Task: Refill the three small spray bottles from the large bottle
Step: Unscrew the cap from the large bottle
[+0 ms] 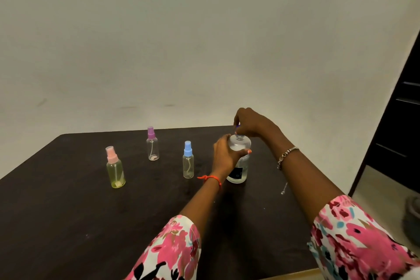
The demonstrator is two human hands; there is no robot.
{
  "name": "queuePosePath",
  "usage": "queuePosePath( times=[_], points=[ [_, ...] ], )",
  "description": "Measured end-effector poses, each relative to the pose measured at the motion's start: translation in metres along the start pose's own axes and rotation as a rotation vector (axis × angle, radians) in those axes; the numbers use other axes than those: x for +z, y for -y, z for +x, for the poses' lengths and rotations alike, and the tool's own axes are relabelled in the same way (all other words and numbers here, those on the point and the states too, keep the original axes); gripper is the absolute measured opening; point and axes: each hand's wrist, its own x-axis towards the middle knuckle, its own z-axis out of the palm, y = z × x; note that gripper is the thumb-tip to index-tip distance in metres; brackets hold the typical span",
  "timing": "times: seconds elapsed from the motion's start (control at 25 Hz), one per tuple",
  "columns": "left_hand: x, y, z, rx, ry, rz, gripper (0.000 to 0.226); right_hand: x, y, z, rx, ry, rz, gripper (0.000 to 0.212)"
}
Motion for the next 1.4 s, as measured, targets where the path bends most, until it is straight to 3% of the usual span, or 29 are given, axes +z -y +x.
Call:
queuePosePath(
  times=[0.12,0.24,0.32,0.48,0.64,0.72,0.8,0.88,1.04,1.12,1.28,1.4],
  points=[
    [-0.001,0.0,0.0,0.014,0.006,-0.011,0.055,-0.002,0.002,0.0,-0.009,0.024,0.016,0.016],
    [-0.001,-0.001,0.0,0.014,0.015,-0.023,0.051,0.004,0.003,-0.001,0.016,-0.067,-0.065,0.035],
    [0.0,0.0,0.0,0.0,0.018,-0.022,0.054,0.005,0.001,0.001,0.002,-0.066,-0.098,0.03],
    [0.001,0.002,0.002,-0.02,0.024,-0.019,0.059,-0.008,0.0,0.005,-0.056,0.096,-0.043,0.015],
    [0.001,0.002,0.002,-0.028,0.036,-0.033,0.059,-0.002,0.0,0.003,-0.034,-0.033,-0.052,0.033],
    [0.002,0.002,0.002,-0.027,0.035,-0.032,0.059,0.0,0.0,0.004,-0.033,-0.045,-0.095,0.025],
    [0.002,0.001,0.002,-0.03,0.031,-0.024,0.06,-0.007,0.001,0.006,-0.067,0.046,-0.073,0.012],
    [0.001,0.001,0.003,-0.028,0.027,-0.01,0.059,-0.013,0.001,0.007,-0.086,0.108,-0.03,0.015],
    [0.001,0.0,0.002,-0.016,0.028,-0.019,0.056,-0.005,0.0,0.003,-0.031,-0.058,-0.06,0.031],
    [0.001,0.0,0.002,-0.019,0.029,-0.013,0.056,-0.003,-0.001,0.004,-0.024,-0.06,-0.103,0.027],
    [0.002,0.001,0.002,-0.034,0.034,0.0,0.059,-0.013,0.0,0.006,-0.067,0.096,-0.023,0.014],
    [0.001,0.001,0.002,-0.029,0.039,-0.009,0.056,-0.007,0.0,0.006,-0.062,-0.036,-0.05,0.028]
  ],
)
